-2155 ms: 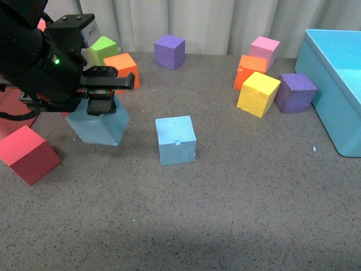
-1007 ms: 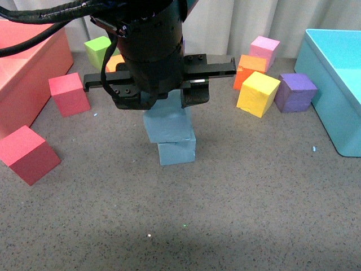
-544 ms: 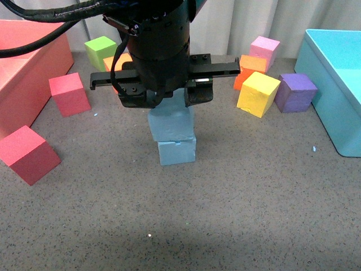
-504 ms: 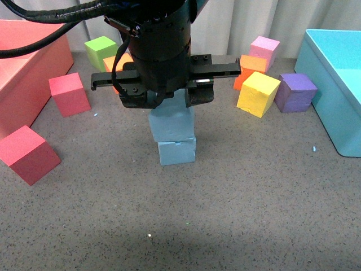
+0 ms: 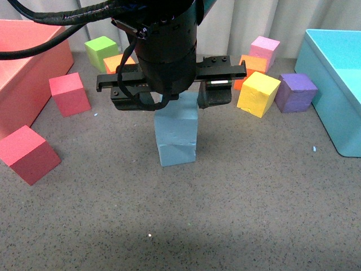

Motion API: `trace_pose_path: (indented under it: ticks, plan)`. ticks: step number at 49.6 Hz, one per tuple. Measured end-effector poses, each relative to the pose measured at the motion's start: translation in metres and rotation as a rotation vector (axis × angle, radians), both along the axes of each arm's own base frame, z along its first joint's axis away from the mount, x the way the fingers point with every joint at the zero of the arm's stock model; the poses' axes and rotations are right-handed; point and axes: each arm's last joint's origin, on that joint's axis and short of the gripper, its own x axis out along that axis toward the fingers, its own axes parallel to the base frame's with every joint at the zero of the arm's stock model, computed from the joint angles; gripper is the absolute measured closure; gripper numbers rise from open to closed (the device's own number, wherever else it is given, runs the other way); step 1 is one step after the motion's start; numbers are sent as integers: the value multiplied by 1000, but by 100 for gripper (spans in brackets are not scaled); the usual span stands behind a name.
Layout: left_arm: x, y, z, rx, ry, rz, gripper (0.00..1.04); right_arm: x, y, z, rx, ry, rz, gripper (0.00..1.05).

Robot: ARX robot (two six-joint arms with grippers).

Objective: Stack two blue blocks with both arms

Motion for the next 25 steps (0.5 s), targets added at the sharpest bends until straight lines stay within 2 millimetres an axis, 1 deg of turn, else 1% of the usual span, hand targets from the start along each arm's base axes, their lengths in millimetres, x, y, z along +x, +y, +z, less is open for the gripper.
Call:
trace_pose_path:
  ticks: [2,3,6,7,10,21,22,23,25]
  plan:
    - [0,0,0,-2,-2,0,22,0,0,0,0,0,0,9]
    - [0,1,1,-3,-5,0,17,0,0,0,0,0,0,9]
    - [-1,3,4,-8,-16,0,7,0,0,0,0,0,0,9]
    - [-1,4,5,-9,-18,0,5,0,0,0,0,0,0,9]
    - [-3,8,13,-20,-32,5,7,0,0,0,0,0,0,9]
    - [-8,19,37,-66,-122,18,7,0,0,0,0,0,0,9]
    - [-7,20,36,-45,-149,10,7,0,0,0,0,0,0,9]
    - [-7,23,32,-5,-266,16,12,0,0,0,0,0,0,9]
    - [-9,28,25,38,-373,31,18,0,0,0,0,0,0,9]
